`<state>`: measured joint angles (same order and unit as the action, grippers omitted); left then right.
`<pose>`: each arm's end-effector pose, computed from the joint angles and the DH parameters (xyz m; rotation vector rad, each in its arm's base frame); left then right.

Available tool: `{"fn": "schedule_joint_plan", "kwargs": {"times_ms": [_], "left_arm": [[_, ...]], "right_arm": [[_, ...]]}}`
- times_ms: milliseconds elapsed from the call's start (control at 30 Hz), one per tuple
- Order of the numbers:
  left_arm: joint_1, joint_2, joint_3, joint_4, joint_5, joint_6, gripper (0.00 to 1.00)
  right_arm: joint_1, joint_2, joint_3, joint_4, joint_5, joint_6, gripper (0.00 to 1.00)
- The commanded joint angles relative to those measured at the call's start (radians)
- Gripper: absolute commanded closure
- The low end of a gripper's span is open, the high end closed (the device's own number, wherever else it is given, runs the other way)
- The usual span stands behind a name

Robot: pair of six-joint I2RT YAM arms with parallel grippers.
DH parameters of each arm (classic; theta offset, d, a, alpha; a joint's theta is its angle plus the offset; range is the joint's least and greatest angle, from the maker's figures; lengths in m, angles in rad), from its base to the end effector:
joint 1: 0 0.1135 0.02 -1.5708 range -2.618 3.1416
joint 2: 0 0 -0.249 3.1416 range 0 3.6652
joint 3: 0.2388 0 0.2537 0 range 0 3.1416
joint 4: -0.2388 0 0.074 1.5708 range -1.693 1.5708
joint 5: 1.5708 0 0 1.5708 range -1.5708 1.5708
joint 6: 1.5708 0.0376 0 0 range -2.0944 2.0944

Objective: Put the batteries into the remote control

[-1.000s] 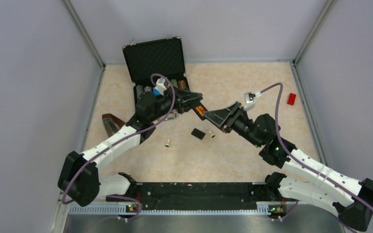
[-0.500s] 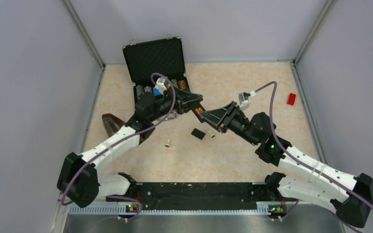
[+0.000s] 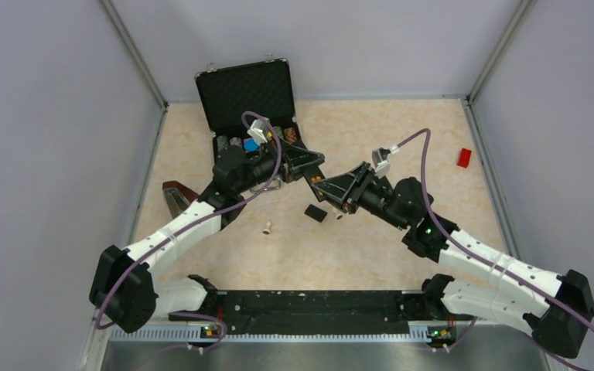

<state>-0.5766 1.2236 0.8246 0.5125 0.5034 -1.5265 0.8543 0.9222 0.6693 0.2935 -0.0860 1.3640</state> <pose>0.2349 -0.1744 0.3193 -0.3596 1.8264 -1.9683 0.1517 0.1791 0.3129 0.3845 1.8033 1.7528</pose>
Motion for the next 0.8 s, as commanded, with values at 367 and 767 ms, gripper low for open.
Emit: {"fn": "schedule_joint_plan", "kwargs": {"times_ms": [367,767], "left_arm": [[-0.013,-0.033,0.062,-0.033,0.041,0.083,1.0],[-0.011,-0.01,0.051,-0.043,0.004,0.032,1.0]], "right_arm": [[-0.05,-0.017,0.1,-0.137,-0.045,-0.105,0.31],[-0.054,-0.067,0.124,-0.21,-0.107,-0.214,0.27]]}}
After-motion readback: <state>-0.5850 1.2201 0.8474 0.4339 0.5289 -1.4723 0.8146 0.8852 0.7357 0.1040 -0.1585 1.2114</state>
